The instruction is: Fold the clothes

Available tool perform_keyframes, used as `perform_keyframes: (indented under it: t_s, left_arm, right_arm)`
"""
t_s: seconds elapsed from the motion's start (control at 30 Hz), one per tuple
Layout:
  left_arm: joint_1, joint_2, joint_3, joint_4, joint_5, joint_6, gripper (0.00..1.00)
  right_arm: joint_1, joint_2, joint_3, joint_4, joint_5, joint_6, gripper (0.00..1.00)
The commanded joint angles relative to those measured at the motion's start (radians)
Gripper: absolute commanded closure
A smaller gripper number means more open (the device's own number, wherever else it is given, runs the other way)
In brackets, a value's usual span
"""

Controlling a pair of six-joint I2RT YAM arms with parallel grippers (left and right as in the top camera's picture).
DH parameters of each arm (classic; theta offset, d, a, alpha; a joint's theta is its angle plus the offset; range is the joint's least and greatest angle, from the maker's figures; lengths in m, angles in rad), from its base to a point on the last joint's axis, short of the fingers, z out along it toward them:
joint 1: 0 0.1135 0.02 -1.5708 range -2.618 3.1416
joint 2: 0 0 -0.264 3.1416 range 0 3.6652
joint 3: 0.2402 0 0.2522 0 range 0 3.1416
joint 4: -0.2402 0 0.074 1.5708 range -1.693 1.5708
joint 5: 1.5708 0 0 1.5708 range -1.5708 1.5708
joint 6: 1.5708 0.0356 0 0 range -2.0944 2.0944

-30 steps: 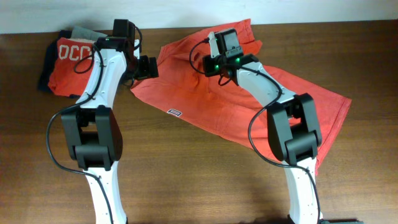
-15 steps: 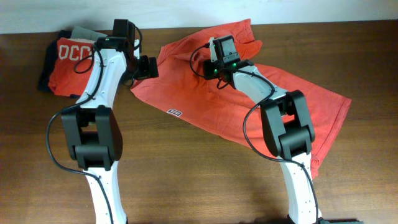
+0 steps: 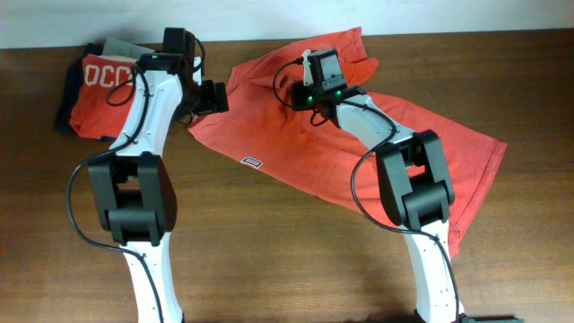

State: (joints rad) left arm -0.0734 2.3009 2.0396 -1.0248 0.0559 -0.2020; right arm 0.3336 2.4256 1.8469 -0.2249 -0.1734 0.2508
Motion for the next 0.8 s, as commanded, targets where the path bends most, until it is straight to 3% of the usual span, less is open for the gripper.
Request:
perform_keyframes:
  t_s: [0.0,0.7,0.77]
  left_arm:
    - [-0.002,-0.003,0.003,-0.001,0.008,0.009,0.01]
    - [-0.002,-0.003,0.003,-0.001,0.008,0.009,0.01]
    - [-0.002,-0.003,0.003,-0.001,0.008,0.009,0.01]
  right_arm:
    - [-0.006,0.018,0.004,-0.016,0.002,0.013,0.71]
    - [-0.005,0.050,0.004,-0.013,0.002,0.013,0.71]
    - [-0.006,0.050,0.004,-0.005,0.001,0.013,0.76]
